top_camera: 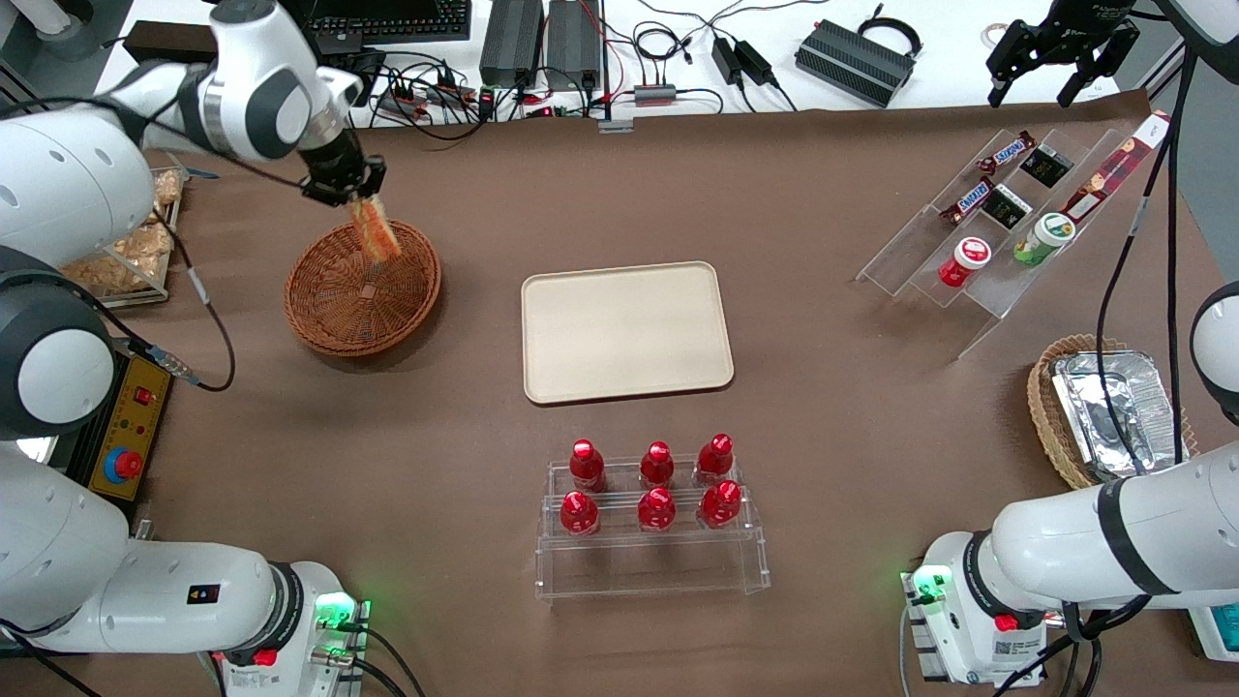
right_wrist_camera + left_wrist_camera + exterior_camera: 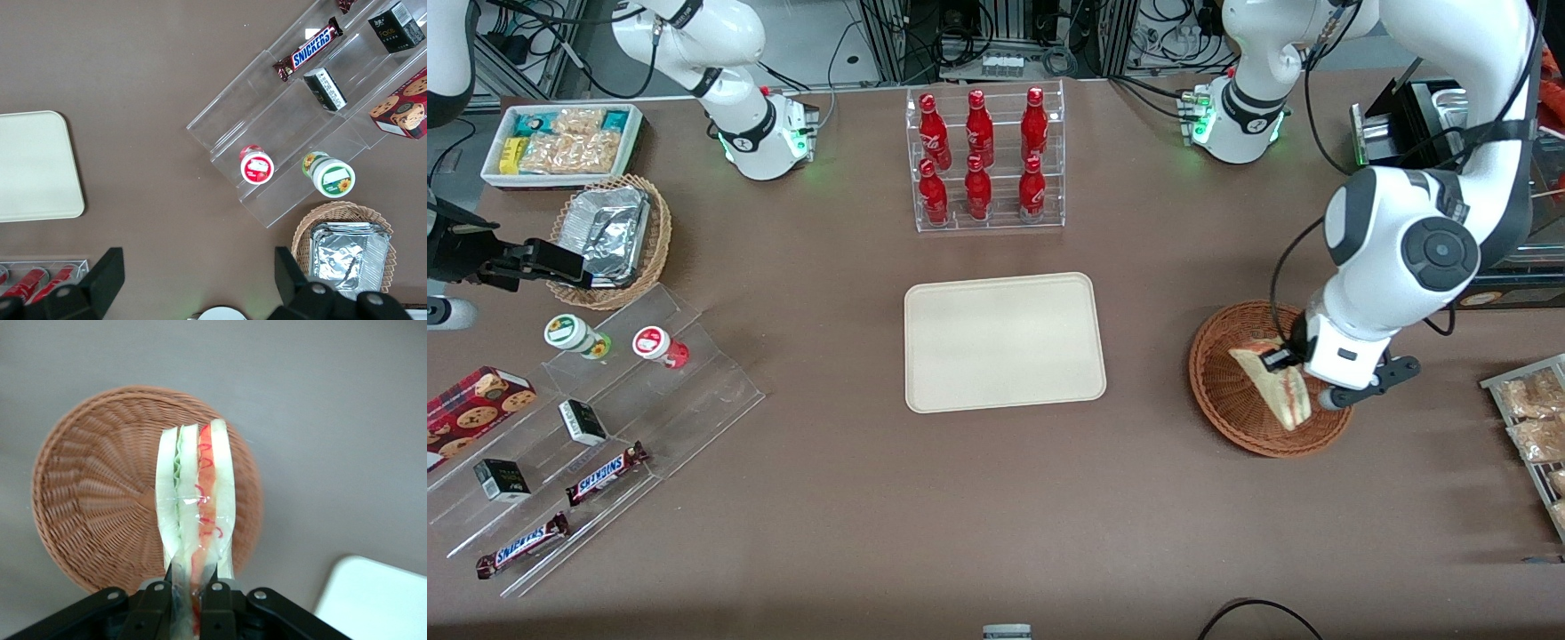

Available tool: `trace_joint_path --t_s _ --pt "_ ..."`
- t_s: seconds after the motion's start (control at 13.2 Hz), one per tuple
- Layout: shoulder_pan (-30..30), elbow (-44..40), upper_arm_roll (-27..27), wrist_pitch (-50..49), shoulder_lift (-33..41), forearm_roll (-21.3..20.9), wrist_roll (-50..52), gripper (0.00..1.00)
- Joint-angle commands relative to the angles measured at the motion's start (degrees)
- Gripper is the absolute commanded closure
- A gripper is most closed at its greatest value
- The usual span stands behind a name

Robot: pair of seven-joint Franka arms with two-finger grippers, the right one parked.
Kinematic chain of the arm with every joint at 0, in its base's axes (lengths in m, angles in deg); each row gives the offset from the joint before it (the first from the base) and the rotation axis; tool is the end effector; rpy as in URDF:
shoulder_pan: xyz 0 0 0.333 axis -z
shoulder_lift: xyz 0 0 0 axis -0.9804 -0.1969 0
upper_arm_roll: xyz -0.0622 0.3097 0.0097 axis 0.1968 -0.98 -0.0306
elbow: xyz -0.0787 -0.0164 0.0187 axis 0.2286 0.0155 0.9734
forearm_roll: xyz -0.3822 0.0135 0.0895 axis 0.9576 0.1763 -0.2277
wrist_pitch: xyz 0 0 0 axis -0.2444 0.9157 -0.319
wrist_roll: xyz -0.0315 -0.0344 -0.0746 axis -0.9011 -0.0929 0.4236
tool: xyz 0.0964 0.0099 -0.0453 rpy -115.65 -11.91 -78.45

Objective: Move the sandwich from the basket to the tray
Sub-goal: 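Carry the sandwich with the left gripper over the cream tray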

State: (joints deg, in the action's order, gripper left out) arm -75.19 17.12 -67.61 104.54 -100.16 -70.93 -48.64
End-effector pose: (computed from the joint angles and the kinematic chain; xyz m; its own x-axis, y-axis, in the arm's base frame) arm 0.5975 -0.1284 0.4132 0.9356 0.3530 -0.0107 0.3530 -0.9356 0.0039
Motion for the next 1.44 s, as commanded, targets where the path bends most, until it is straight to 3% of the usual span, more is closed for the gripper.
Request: trace_joint_path --t_s 0.0,0.61,0.91,1.36 --pt "5.6 -6.7 1.2 -3.9 -3.5 -1.8 5.2 1.00" --pt "25.3 -20.3 1.2 -3.2 -18.6 -2.0 9.6 1.00" --pt "30.6 -24.2 1.2 -1.4 -25.4 -2.0 9.6 1.00" --pt "35.7 -23.8 1.1 3.3 -29.5 -2.1 9.6 1.00"
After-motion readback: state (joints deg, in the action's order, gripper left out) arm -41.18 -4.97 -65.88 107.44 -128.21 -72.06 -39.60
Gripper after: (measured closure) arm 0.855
